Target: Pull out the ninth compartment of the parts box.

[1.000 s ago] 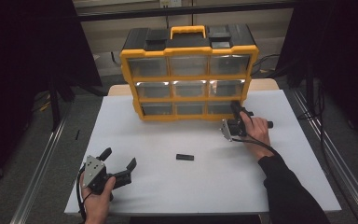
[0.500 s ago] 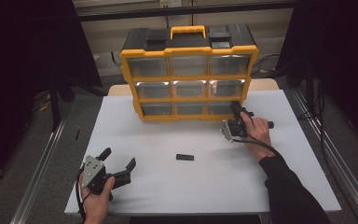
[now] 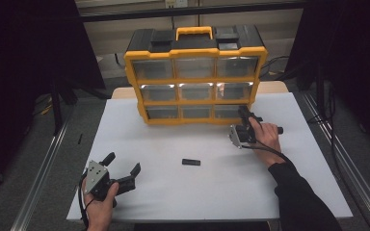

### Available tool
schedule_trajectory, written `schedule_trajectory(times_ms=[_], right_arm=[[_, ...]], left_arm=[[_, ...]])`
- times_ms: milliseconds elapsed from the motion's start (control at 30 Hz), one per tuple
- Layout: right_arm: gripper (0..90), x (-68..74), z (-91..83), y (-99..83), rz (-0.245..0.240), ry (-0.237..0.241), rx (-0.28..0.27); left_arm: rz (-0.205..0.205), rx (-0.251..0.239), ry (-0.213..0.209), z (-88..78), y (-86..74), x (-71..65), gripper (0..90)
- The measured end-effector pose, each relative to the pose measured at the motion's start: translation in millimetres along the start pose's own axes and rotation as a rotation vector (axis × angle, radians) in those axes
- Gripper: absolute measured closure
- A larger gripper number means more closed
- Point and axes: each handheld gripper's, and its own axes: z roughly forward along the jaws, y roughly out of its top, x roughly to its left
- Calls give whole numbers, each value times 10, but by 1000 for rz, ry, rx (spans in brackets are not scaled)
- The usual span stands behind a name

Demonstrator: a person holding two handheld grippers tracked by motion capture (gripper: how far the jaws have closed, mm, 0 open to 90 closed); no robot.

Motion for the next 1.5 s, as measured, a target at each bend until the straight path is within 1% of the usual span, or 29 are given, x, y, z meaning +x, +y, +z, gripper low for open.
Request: schedule_trajectory(times_ms=[67, 200, 233, 267, 300, 333, 367, 467, 600, 700, 767, 900, 1067, 1100, 1233, 1267, 1300, 1367, 1433, 1500], right_arm=[[789, -7, -6, 2, -9, -3, -1], [789, -3, -17, 0, -4, 0, -7], [788, -11, -21, 0, -10, 1, -12], [787, -7, -31, -1, -1, -1, -8], [787, -15, -35, -1, -7, 0, -13], [786, -14, -43, 1, -1, 0, -10], [786, -21, -48, 3, -9, 2, -11], [786, -16, -62, 2, 0, -1, -9], [786, -22, -70, 0, -6, 2, -17], [786, -18, -89, 3, -2, 4, -10], [787, -25, -92, 4, -12, 2, -17], [786, -20, -106, 2, -3, 4, -18], [787, -25, -125, -1, -10, 7, -19], [787, -30, -126, -2, -16, 7, -28], [787, -22, -156, 2, -5, 11, -18], [787, -28, -159, 0, -15, 8, -27], [787, -23, -167, -2, -11, 8, -27], [788, -27, -181, 0, -20, 8, -28], [789, -18, -193, -1, -14, 9, -29], [789, -24, -202, 3, -19, 8, -30]], left_arm=[[0, -1, 0, 0, 0, 0, 24], [1, -3, -1, 2, 0, -5, 24], [2, -3, -2, 2, 1, -5, 24], [1, -4, -2, 2, 1, -5, 24], [3, -4, -2, 2, 1, -4, 24], [1, -3, -1, 2, 0, -5, 24], [0, -2, -1, 2, 0, -5, 24], [1, -4, -2, 1, 1, -5, 24], [-2, -3, -1, 1, 0, -6, 24], [1, -6, 0, -3, 2, -3, 24], [-1, -5, 0, -2, 2, -2, 24], [-1, -7, -1, 0, 2, -8, 24], [-1, -4, 0, 0, 0, -3, 24], [-2, -4, 0, 0, 0, -4, 24], [-4, -4, 1, 1, -1, -8, 24], [-1, -4, 0, 0, 0, -6, 24], [-1, -5, 0, 0, 1, -6, 24], [-1, -4, 0, 0, 0, -4, 24], [-4, -2, 0, 1, -2, -5, 24], [-5, -3, -1, 0, -1, -6, 24]])
